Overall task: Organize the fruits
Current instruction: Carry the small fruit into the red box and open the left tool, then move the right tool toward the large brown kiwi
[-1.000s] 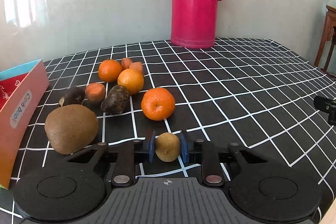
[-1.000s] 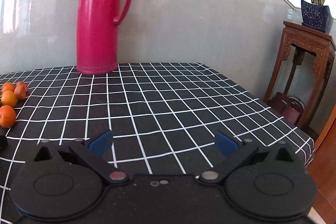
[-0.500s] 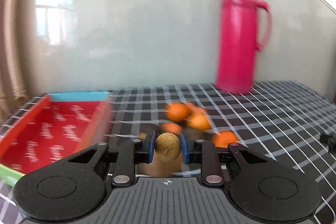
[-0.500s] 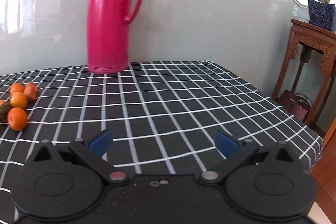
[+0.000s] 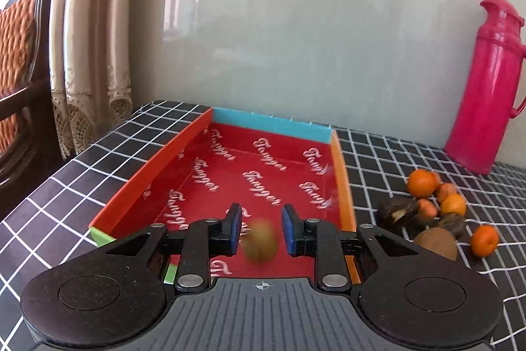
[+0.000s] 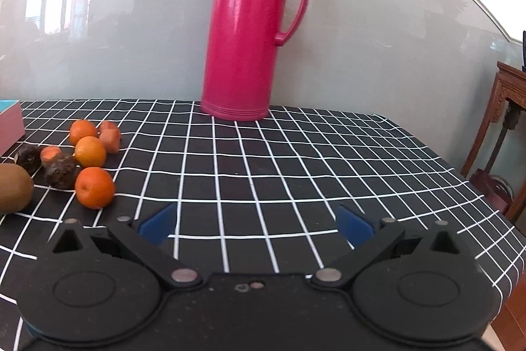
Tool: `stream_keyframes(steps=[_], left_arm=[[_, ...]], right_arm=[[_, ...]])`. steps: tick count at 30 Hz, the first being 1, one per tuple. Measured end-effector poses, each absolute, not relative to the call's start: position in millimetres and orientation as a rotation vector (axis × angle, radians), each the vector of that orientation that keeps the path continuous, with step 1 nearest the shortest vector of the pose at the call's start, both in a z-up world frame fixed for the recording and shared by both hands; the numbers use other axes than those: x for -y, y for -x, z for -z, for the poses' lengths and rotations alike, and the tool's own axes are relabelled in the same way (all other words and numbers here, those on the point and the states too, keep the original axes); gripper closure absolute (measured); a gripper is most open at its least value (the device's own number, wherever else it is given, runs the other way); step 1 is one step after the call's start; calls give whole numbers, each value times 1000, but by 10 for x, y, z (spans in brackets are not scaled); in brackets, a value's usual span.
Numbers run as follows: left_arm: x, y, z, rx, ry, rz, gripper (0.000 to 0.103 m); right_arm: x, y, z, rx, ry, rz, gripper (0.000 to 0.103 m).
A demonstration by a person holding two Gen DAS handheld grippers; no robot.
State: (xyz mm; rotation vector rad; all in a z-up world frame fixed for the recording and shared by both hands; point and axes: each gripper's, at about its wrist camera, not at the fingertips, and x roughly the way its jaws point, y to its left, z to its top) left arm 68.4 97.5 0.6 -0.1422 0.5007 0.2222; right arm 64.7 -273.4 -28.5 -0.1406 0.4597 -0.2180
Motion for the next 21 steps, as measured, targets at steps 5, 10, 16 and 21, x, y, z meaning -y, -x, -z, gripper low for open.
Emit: stream_keyframes(steps=[5,10,16,21], left_arm=[[-909,-507,-50,-424,124,-235,0],[-830,-352,-102,-314,97,-241,0],[-791,-391,-83,-332,74,-246,0],[-716,-320,-102,-308,55,-280,0]], right_arm=[[2651,-667,295,-457,133,191,0],[2614,-622,252,-440,98,121,0],[2706,-538,190,-404,92,127,0],[2864,-465,181,-399,12,102,0]])
